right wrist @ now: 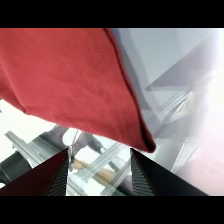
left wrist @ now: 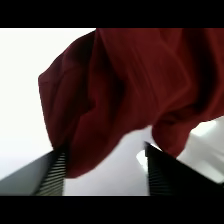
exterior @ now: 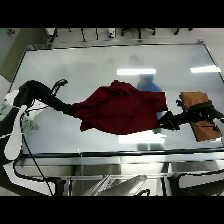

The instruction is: Fold the shirts.

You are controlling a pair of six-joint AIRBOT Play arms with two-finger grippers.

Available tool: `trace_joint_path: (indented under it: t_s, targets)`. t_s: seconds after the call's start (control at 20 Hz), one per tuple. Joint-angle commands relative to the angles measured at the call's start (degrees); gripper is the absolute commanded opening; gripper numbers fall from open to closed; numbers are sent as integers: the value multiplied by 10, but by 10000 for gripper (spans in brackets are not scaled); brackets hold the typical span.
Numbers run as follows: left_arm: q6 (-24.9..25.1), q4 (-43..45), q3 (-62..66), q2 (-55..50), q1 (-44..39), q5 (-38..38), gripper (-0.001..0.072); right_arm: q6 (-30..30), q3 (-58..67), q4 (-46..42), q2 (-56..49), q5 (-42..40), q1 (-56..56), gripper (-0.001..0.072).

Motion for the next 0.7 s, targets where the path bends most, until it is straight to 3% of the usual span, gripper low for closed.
trace_joint_path:
  t_s: [0.0, 0.1, 0.15, 0.35, 0.65]
  targets:
    - [9, 44, -3, -19, -26, -36, 366, -2, -3, 3, 1, 17, 0, 427]
    - [9, 44, -3, -26, -40, -62, 50, -4, -3, 2, 1, 23, 0, 427]
    - [9, 44, -3, -25, -45, -66, 15, -6, -3, 1, 1, 26, 0, 427]
    - [4, 44, 26, -25, -55, -13, 14, -19, 5, 2, 1, 35, -2, 426]
    - [-17, 44, 90, -25, -52, 92, 14, -18, 66, 3, 1, -36, -28, 426]
